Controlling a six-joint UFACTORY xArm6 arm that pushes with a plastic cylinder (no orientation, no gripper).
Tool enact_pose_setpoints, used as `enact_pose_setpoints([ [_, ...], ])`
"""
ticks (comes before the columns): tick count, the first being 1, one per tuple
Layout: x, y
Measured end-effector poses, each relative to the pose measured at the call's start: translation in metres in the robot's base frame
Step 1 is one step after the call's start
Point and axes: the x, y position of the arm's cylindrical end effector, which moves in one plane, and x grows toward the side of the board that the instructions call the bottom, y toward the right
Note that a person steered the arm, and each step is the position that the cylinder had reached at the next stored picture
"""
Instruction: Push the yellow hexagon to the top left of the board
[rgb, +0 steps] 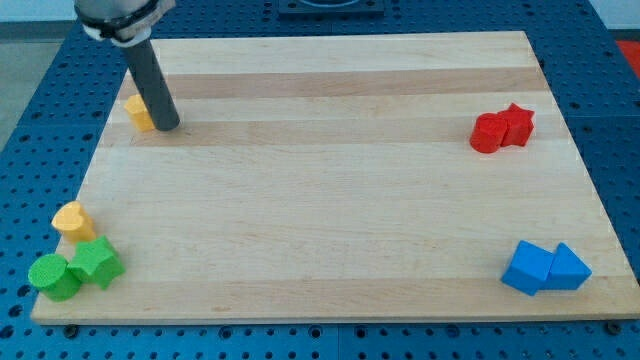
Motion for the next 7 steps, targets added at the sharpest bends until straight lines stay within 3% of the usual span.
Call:
enact_pose_setpoints([
  [1, 0.034, -0.017],
  [2, 0.031, -0.056],
  [4, -0.047, -0.055],
  [6, -0.024, -0.062],
  [7, -0.023, -0.039],
])
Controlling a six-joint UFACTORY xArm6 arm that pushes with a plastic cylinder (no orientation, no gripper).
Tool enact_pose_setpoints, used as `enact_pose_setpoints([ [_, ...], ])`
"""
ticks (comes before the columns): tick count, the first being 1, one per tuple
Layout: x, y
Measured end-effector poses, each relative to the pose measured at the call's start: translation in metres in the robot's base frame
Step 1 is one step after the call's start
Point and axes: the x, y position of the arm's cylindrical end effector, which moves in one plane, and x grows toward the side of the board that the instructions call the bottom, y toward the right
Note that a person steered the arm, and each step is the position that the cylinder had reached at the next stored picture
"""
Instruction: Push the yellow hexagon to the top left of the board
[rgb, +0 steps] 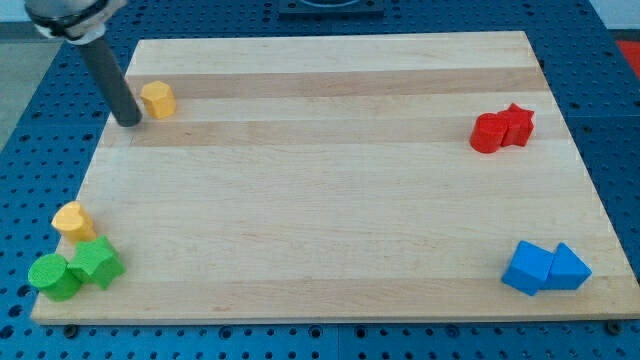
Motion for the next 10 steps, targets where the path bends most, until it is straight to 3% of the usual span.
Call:
enact_pose_setpoints([
  [4, -0.048, 0.019],
  [6, -0.038, 0.032],
  [9, -0.093, 0.025],
  [10, -0.089, 0.026],
])
